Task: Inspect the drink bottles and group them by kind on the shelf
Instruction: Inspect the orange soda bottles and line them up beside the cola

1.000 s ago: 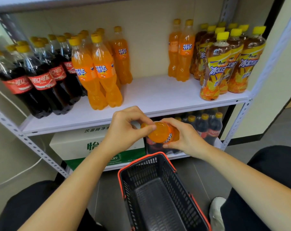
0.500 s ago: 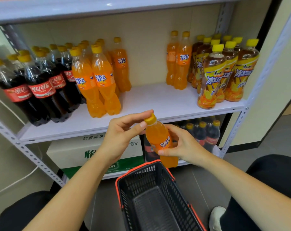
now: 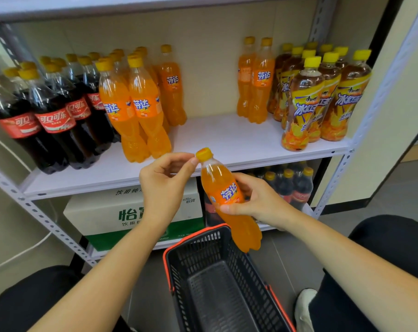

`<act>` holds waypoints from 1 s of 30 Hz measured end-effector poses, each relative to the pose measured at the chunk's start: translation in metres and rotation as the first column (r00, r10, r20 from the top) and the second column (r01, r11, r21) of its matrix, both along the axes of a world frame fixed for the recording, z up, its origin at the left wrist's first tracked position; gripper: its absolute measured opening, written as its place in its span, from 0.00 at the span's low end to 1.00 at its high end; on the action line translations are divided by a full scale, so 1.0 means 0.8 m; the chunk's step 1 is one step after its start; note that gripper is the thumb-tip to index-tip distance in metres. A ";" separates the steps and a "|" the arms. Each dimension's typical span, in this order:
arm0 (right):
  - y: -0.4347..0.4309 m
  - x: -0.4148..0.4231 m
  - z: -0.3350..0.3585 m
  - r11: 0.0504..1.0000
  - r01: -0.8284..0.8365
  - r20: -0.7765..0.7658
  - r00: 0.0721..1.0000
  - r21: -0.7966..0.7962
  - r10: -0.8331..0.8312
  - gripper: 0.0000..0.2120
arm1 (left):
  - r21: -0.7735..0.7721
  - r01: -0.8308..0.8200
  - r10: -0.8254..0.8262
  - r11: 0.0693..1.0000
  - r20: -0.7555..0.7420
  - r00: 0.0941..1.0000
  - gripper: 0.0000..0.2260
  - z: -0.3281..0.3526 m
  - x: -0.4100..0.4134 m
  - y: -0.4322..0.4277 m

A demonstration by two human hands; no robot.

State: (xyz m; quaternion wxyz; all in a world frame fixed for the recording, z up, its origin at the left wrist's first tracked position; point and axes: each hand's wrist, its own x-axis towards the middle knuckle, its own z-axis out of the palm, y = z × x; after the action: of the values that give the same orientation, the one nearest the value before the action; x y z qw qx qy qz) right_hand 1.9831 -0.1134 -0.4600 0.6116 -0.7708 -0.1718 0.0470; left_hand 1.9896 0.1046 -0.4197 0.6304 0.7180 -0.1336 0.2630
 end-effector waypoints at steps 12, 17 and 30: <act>-0.002 0.024 0.037 0.881 0.285 -0.310 0.936 0.378 -0.170 0.23 | 0.013 0.527 -0.435 0.850 -0.549 0.714 0.24 -0.035 -0.005 -0.015; 0.004 0.029 0.043 0.838 0.369 -0.378 0.900 0.401 -0.215 0.21 | 0.076 0.510 -0.393 0.857 -0.545 0.741 0.32 -0.046 -0.015 -0.029; -0.001 0.040 0.036 0.857 0.134 -0.305 0.952 0.497 0.028 0.28 | -0.228 0.399 -0.459 0.888 -0.403 0.792 0.23 -0.024 -0.015 -0.028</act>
State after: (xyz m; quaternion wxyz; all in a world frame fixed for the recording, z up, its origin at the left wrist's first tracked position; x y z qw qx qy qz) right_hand 2.0151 -0.1143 -0.4311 0.8143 -0.5685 -0.0613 0.0995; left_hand 1.9778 0.0821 -0.4392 0.7328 0.6665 -0.1275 -0.0505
